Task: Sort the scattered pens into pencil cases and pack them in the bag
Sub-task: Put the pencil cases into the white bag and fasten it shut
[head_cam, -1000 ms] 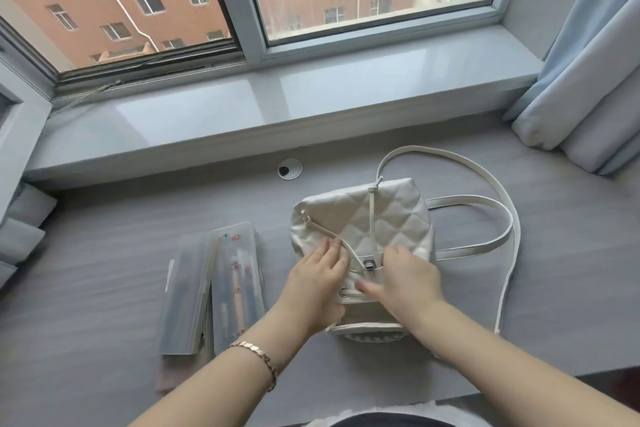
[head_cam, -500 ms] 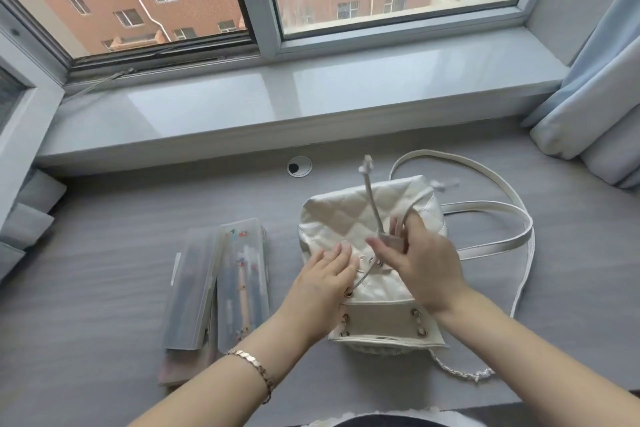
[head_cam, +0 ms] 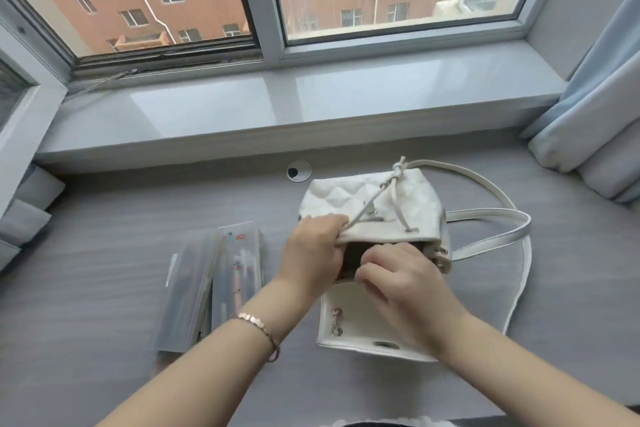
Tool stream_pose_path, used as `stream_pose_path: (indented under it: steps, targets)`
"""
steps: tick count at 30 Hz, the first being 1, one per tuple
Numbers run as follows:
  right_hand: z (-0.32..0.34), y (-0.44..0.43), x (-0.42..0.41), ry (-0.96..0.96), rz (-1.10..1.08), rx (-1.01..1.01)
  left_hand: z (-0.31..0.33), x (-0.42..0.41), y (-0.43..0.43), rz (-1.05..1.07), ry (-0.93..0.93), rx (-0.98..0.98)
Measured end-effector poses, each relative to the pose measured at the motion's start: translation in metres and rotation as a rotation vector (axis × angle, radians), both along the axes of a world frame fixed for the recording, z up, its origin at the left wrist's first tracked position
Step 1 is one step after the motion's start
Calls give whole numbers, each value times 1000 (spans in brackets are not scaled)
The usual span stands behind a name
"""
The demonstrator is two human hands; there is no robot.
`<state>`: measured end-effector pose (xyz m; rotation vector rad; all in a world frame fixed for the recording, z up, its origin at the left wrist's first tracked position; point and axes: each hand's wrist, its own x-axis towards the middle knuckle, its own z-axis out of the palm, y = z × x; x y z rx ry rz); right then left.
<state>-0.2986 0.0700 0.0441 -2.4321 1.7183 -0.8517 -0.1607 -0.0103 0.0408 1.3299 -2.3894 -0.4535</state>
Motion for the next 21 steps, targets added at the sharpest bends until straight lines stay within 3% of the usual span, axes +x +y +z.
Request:
stream_pose_path:
  steps: [2, 4, 7, 10, 14, 19, 21]
  targets:
    - [8, -4, 1, 130, -147, 362, 21, -13, -10, 59, 35, 30]
    - [5, -17, -7, 310, -199, 559, 36, -25, -18, 63, 16, 39]
    - [17, -31, -8, 400, -28, 433, 50, -38, -30, 49, -91, 28]
    - [33, -35, -14, 527, -5, 344, 67, -42, -46, 85, -182, -10]
    - [59, -19, -14, 566, 108, 192, 81, -39, -80, 210, -126, 30]
    - [70, -6, -8, 657, 265, 386, 58, -37, -90, 300, -134, 269]
    - [64, -5, -10, 609, 285, 464, 42, -34, -77, 288, -158, 300]
